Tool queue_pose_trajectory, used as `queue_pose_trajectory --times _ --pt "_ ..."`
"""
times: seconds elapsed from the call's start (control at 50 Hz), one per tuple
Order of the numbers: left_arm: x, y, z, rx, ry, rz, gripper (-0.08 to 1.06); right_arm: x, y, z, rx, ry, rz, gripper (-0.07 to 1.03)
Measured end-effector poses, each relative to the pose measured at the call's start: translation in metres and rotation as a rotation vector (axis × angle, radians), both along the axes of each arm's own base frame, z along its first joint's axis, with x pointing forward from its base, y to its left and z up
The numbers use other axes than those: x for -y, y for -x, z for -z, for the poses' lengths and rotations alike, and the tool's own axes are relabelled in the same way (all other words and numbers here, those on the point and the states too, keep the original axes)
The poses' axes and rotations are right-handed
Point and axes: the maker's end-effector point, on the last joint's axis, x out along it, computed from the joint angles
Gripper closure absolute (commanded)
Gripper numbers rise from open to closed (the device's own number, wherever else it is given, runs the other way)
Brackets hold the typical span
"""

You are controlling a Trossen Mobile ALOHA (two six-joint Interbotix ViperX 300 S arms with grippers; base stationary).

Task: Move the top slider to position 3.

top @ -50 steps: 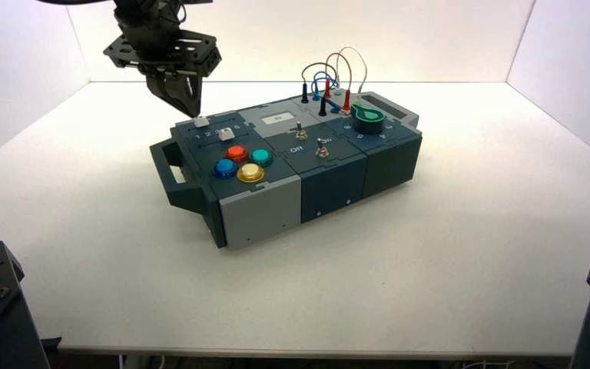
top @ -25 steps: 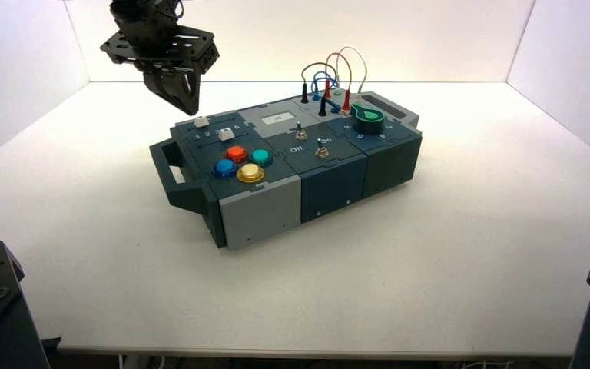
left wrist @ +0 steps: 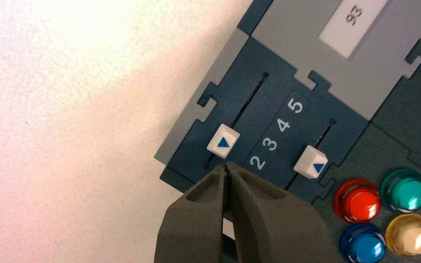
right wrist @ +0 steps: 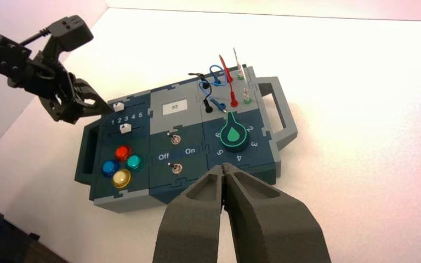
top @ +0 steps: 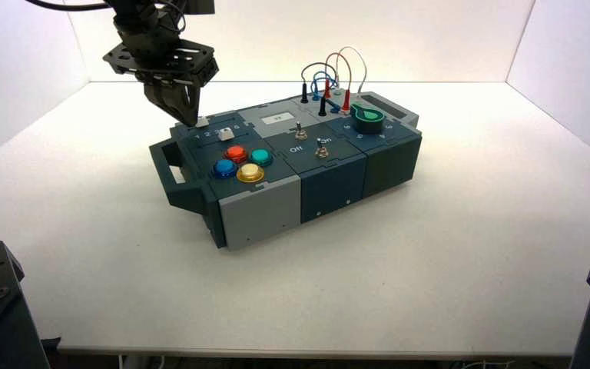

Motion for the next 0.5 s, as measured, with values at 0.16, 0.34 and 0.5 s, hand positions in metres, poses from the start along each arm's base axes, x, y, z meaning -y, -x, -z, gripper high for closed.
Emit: queue_pose_trajectory --times 0.16,0.34,0.5 --pt "0.0003 -0.0009 0.0002 0.0 0.0 0.001 1.01 0.0001 0.0001 -0.0003 0.001 -0.001 0.0 0.99" --pt "0.0009 -0.0024 -0.0004 0.005 -0.001 0.01 1.01 0.0001 0.0005 -0.0014 0.005 -0.004 0.0 0.99" --pt "0.0015 -0.004 0.0006 0.004 -0.003 0.015 1.01 0.0001 0.0005 -0.0014 0.005 -0.004 0.0 0.99"
